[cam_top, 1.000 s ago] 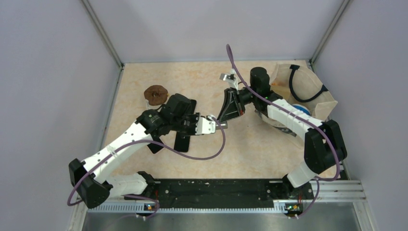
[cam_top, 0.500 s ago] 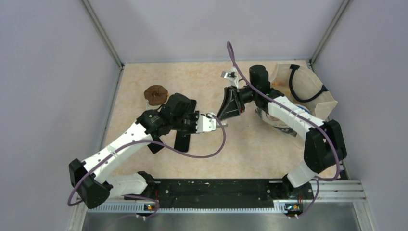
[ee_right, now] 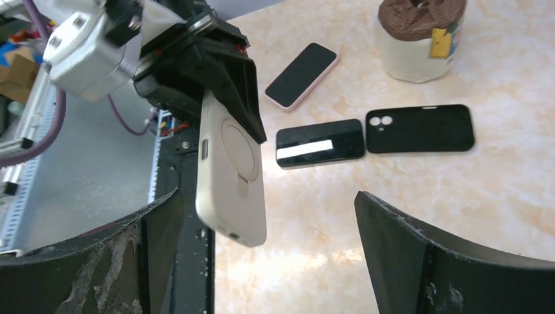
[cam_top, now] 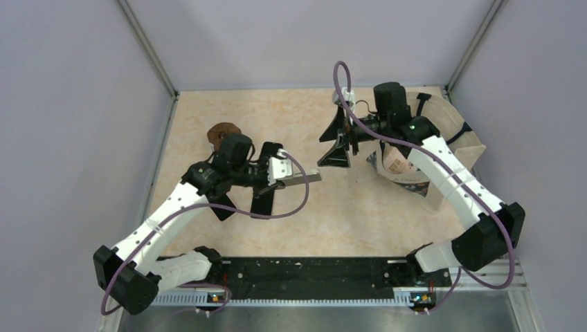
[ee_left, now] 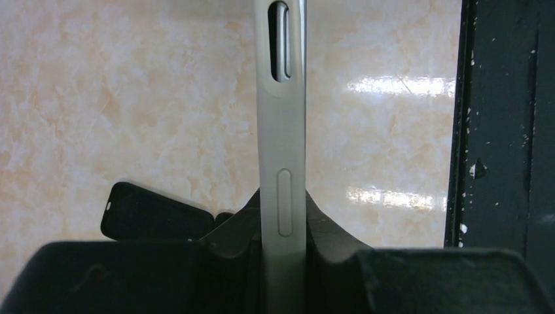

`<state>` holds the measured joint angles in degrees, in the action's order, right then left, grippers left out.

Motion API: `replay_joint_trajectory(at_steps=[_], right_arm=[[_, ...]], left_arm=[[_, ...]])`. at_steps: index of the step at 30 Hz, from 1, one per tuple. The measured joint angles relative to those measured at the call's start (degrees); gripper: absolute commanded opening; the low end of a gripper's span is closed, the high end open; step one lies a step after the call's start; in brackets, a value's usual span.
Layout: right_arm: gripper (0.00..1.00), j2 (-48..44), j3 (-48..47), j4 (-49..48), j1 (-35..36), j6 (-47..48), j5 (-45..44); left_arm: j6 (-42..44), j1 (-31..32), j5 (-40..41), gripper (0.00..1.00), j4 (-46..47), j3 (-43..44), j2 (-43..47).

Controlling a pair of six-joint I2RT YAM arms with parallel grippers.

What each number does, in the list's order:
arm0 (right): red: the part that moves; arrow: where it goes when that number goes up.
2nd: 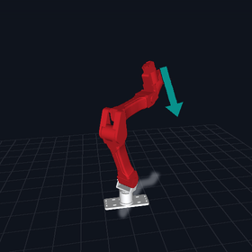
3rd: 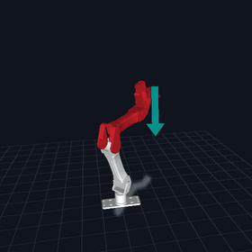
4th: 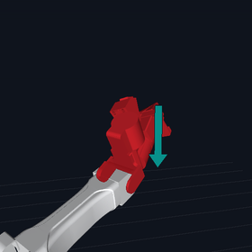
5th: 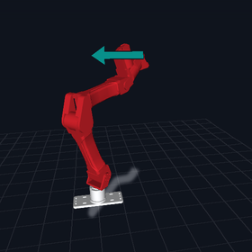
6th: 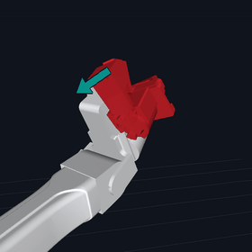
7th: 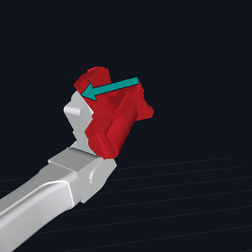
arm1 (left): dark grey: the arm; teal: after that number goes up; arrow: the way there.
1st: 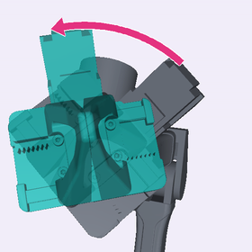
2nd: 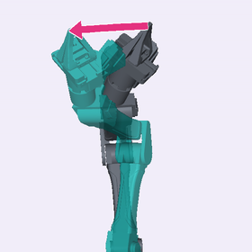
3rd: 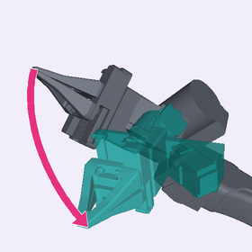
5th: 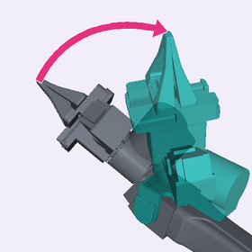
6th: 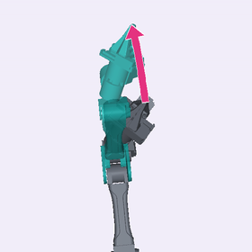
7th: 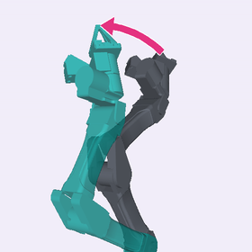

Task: Take the phone out of the phone case
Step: Remove the phone case from the phone.

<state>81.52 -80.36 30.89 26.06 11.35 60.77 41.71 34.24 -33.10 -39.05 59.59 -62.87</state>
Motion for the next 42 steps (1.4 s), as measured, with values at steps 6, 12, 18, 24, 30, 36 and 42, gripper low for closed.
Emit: replay_joint_trajectory(at_steps=[6,12,18,24,30,36,42], right_arm=[[0.99,-6.60,3.02,-1.01,0.00,0.48,-4.20],[0.97,-11.54,8.50,-1.68,0.00,0.98,-2.08],[0.91,-11.47,10.38,-2.03,0.02,2.82,-1.46],[0.82,-10.03,10.16,-1.73,0.55,6.01,0.11],[0.77,-6.64,8.74,-0.72,2.58,7.76,1.11],[0.68,-4.72,6.73,0.11,4.26,8.57,1.81],[0.52,-3.19,5.49,0.15,4.76,8.55,2.34]], left_arm=[[-5.16,-7.50,-8.17,0.00,1.88,-1.14,1.18],[-12.63,-12.00,-16.41,0.00,5.09,-1.14,1.75],[-21.38,-12.02,-24.13,0.00,10.69,-1.14,1.70],[-29.20,-12.02,-30.86,0.00,17.88,-1.38,0.83],[-32.02,-12.02,-33.14,0.00,21.18,-2.62,0.33],[-32.17,-12.02,-33.05,0.00,22.45,-3.82,0.33],[-31.98,-12.02,-32.35,0.00,22.84,-5.29,0.31]])
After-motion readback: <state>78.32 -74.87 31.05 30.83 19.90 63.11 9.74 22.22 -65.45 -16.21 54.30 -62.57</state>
